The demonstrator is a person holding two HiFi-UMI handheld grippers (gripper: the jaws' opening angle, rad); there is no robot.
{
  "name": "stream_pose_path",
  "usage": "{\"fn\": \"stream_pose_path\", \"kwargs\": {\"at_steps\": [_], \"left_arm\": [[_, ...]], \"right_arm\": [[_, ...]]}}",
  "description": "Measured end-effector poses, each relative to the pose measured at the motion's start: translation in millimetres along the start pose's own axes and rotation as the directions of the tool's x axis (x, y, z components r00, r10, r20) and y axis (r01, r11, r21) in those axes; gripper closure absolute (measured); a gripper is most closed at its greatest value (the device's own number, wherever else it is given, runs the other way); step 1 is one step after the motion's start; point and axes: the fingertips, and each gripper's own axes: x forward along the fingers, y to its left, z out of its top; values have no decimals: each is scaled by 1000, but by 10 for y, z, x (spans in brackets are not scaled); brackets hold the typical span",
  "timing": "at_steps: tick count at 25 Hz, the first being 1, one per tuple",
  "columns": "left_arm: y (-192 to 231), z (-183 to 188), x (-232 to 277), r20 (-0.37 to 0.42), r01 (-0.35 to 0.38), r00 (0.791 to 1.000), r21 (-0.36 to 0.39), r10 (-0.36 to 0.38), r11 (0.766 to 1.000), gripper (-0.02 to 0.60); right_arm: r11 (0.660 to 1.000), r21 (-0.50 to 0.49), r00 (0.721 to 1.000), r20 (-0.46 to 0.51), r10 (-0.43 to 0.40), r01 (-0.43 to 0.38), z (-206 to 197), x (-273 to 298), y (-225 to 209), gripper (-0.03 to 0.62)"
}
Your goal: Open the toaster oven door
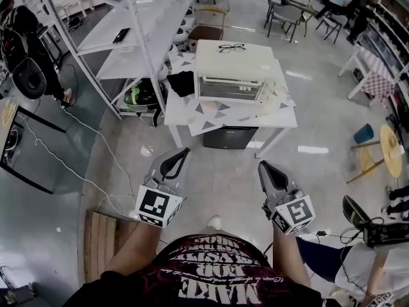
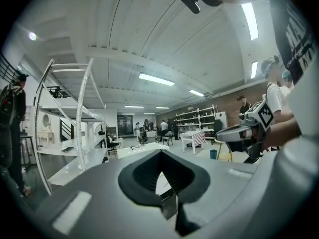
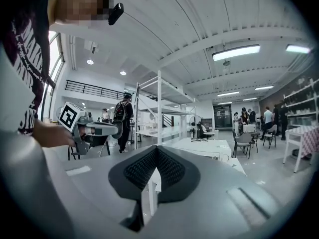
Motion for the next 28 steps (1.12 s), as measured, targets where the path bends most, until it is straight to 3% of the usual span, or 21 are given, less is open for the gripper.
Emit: {"fn": "stream_pose_path", "kwargs": {"at_steps": [10, 28], "left_arm": [[-155, 90, 401, -15, -19, 1000, 57, 19, 998, 575], [33, -17, 604, -32, -24, 999, 37, 25, 999, 576]], "right_arm": [[999, 33, 999, 31, 9, -10, -74, -12, -521, 567], [995, 89, 999, 12, 53, -54, -241, 280, -596, 568]]}}
